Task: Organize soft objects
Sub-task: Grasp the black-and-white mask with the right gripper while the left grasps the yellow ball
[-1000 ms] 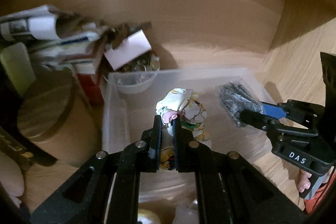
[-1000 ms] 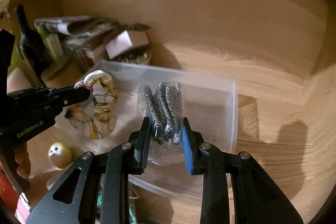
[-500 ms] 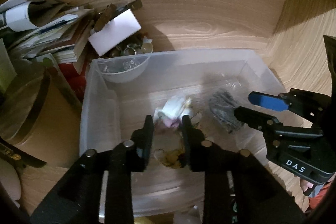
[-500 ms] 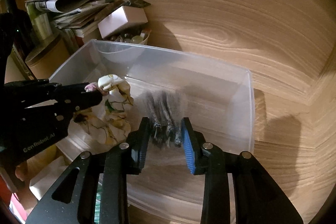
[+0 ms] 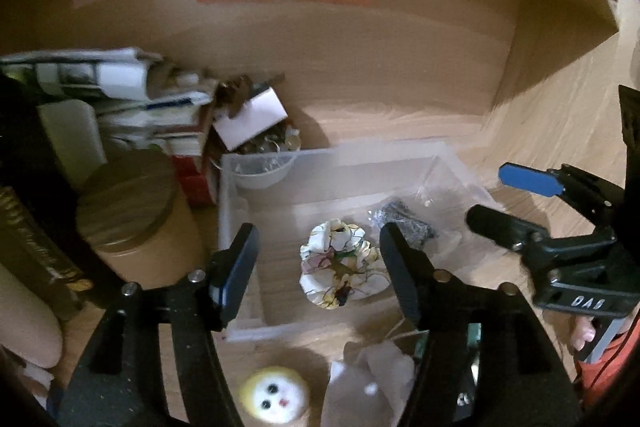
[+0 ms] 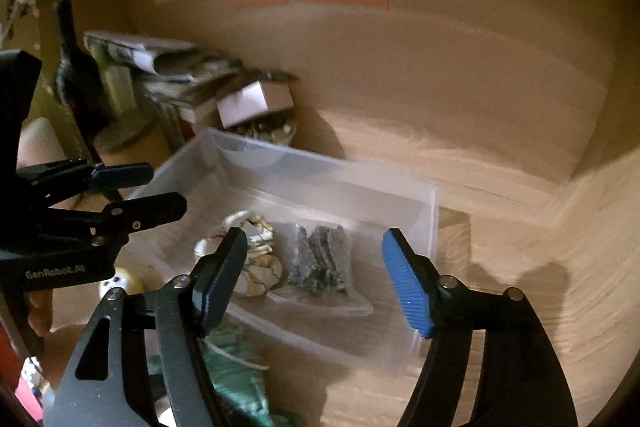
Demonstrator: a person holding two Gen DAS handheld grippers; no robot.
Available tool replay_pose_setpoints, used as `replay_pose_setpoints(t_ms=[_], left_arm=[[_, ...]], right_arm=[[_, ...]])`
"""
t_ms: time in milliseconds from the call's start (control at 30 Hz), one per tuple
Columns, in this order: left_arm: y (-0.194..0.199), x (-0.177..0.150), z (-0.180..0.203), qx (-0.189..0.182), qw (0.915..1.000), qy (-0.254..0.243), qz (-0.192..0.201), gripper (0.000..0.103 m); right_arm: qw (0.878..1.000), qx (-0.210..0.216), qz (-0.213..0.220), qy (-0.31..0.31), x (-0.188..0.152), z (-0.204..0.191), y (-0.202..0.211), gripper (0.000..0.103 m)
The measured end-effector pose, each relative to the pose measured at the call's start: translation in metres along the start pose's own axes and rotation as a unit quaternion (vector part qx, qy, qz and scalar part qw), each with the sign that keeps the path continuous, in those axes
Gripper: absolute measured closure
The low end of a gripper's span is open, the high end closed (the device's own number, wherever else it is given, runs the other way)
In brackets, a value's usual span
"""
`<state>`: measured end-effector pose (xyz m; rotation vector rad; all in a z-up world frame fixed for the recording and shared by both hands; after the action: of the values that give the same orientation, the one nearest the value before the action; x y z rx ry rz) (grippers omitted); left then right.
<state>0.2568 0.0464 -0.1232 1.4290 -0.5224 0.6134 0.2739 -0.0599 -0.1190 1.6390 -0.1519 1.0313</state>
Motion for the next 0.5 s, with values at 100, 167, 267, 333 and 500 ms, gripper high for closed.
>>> replay_pose_setpoints(t_ms=[100, 167, 267, 333, 500], left_arm=[[0.015, -0.003, -0.005, 0.002, 0.9999, 0.001, 0.013, 0.037], [0.026, -0.007, -0.009, 0.006, 0.9997, 0.005, 0.023, 0.031], [0.037, -0.016, -0.014, 0.019, 0.9992, 0.004, 0.035, 0.027], [0.042, -0.025, -0.016, 0.024, 0.9991, 0.002, 0.036, 0.027], [0.042, -0.053, -0.024, 0.029, 0.9994, 0.011, 0.015, 0.026]], right_arm=[[1.000, -0.001, 0.018, 0.002, 0.001, -0.004, 0.017, 0.034], [0.999, -0.003, 0.032, 0.003, 0.000, -0.006, 0.029, 0.031], [0.999, -0.005, 0.050, 0.001, -0.005, -0.010, 0.043, 0.027], [0.998, -0.006, 0.058, -0.001, -0.012, -0.011, 0.052, 0.027], [0.999, 0.001, 0.051, -0.013, -0.035, -0.014, 0.056, 0.027]])
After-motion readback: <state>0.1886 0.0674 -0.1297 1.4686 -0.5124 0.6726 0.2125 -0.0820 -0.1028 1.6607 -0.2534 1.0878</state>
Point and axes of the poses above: each gripper's, at about its wrist camera, not at the fingertips, and y roughly against the way its jaws point, z to its right, x to its top, the point moved 10 cm from there along -y, roughly the way its jaws point, and after that the axes turned 8 degrees about -z, right-handed, at the moved point
